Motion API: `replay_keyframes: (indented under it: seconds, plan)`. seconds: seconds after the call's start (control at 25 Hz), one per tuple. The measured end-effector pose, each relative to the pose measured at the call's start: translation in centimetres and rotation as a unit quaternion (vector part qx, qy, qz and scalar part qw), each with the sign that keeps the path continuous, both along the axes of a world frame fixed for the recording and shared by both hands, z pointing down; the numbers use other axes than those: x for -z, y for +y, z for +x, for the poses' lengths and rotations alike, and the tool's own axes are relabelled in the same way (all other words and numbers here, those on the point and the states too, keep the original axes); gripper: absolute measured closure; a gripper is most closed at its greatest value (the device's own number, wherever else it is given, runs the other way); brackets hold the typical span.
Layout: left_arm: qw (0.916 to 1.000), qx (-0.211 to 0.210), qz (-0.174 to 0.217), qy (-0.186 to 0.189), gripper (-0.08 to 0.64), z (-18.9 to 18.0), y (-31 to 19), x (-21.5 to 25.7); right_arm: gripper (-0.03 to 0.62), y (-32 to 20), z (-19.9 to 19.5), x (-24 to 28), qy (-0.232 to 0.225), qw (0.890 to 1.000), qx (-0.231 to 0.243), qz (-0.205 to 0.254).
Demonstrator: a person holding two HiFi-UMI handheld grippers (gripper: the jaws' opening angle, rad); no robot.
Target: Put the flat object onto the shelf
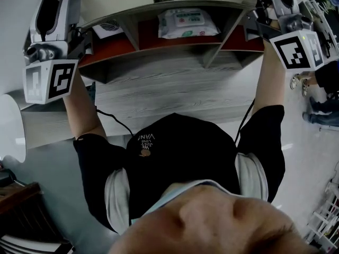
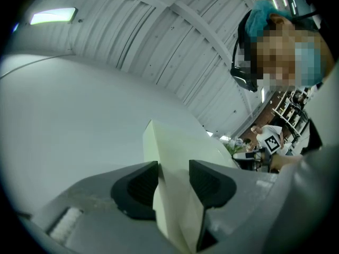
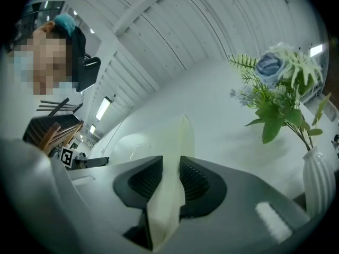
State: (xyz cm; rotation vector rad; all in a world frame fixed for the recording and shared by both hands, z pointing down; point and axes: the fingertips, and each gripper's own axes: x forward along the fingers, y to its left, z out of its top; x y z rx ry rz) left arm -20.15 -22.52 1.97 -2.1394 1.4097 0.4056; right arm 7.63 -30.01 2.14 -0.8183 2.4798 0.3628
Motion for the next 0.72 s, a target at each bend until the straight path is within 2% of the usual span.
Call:
replay_keyframes:
  seconds: [0.4, 0.72]
  plan:
    - [0.9993, 0.021, -0.027, -0.018, 0.371, -1.0, -3.4, -0.7, 0.502, -2.9, -1.0, 0.7, 0.032, 0.999, -0.003, -0.005]
    - [0.9973, 0.031, -0.056, -0.036, 0.371, -1.7, -6.1, -1.8, 0.502, -5.9, -1.7, -0.5, 0.054, 0.998, 0.004, -0.034]
